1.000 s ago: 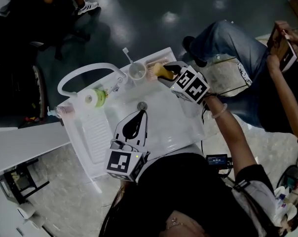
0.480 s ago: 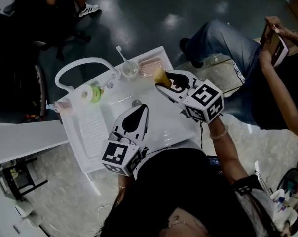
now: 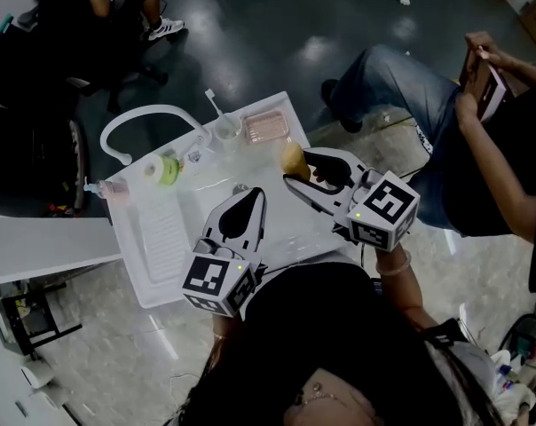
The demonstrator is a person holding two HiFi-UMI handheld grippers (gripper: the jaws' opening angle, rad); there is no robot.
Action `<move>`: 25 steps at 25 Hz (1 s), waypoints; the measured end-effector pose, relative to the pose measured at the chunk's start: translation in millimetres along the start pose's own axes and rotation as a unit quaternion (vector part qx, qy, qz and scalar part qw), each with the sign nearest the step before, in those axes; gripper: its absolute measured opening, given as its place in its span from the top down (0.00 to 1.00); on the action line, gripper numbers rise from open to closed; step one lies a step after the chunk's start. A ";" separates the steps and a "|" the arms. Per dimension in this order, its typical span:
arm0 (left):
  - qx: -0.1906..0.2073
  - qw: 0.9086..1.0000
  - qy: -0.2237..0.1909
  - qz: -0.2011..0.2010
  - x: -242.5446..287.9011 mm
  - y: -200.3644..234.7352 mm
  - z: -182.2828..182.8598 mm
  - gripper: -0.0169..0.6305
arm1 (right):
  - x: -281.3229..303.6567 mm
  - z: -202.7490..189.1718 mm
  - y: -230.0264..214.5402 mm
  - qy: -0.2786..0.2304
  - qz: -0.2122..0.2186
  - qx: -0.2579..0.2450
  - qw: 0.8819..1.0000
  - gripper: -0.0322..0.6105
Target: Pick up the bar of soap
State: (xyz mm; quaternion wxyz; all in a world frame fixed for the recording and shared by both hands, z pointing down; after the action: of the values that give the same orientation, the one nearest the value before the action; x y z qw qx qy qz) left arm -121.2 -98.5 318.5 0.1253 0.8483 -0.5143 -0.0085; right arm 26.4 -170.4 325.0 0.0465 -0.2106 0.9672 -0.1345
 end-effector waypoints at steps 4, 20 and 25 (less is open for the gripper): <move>0.004 1.000 -0.004 -0.002 -3.7 -8.9 -1.0 0.98 | -11.7 0.7 6.7 -0.012 0.007 0.006 1.000 0.66; -0.007 0.999 -0.019 -0.040 -12.8 -32.6 8.6 0.98 | -32.2 21.1 33.8 -0.072 0.064 0.039 0.995 0.66; -0.008 0.999 -0.022 -0.048 -17.5 -36.0 9.2 0.98 | -33.6 18.2 38.1 -0.074 0.065 0.048 0.994 0.66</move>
State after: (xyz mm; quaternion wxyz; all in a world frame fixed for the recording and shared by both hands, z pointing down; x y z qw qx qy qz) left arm -99.4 -69.2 299.7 0.1202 0.8708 -0.4752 -0.0369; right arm 44.5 -127.3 297.9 0.1367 -0.1546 0.9650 -0.1616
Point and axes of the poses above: the fingertips, and each gripper's own axes: x forward along the fingers, y to its left, z out of its top, the point moved 7 cm from there along -x, backward along the fingers, and after that the axes turned 12 degrees about -y, right-handed, at the moved point
